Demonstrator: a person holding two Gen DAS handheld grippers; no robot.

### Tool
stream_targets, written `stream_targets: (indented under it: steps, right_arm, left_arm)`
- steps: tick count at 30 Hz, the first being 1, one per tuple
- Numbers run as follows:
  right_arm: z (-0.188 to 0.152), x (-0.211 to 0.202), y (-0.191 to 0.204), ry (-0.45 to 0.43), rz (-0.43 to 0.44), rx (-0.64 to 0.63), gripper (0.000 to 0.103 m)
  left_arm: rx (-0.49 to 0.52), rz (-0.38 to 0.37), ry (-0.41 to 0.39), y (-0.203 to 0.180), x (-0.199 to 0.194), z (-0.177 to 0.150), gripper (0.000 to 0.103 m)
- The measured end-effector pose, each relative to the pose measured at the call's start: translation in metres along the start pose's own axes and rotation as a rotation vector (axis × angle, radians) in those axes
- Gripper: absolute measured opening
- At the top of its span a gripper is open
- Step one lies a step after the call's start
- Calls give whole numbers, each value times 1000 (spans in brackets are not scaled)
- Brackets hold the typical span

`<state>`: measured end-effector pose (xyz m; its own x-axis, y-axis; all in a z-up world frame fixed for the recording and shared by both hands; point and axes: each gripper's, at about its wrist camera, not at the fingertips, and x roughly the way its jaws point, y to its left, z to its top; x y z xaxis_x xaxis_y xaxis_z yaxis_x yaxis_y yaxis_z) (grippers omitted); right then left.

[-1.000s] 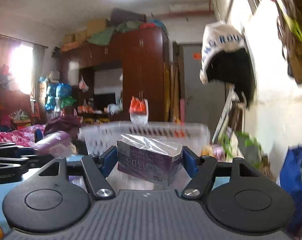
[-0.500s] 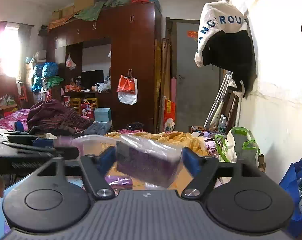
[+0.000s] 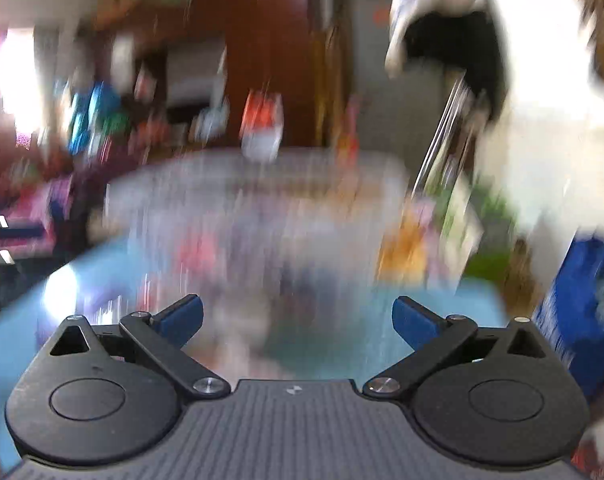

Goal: Organize objects
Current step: 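Grasp a blue-purple box with the left tool while the right tool grasps the white THANK YOU pack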

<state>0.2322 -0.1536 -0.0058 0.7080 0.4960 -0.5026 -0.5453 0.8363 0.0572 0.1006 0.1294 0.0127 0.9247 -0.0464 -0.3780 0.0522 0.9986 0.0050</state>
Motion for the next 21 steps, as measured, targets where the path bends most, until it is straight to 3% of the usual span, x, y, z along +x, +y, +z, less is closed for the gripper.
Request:
stream_targets:
  steps: [2, 4, 10, 13, 19, 21]
  right_arm:
    - [-7, 11, -6, 37, 28, 17, 85]
    - [-7, 19, -9, 60, 55, 31, 79]
    - [-5, 35, 0, 118, 153, -32, 81]
    - [-8, 39, 2, 152, 200, -35, 82]
    - [-20, 22, 5, 117, 166, -63, 75]
    - [-23, 16, 5, 110, 147, -65, 74]
  left_arm:
    - [-52, -30, 47, 15, -1, -19, 90]
    - [-92, -54, 78, 26, 4, -30, 90]
    - [-60, -64, 158, 29, 15, -44, 90]
    - [-16, -75, 159, 24, 13, -46, 90]
    - [27, -49, 197, 15, 18, -47, 90]
    - [35, -36, 194, 12, 18, -47, 84]
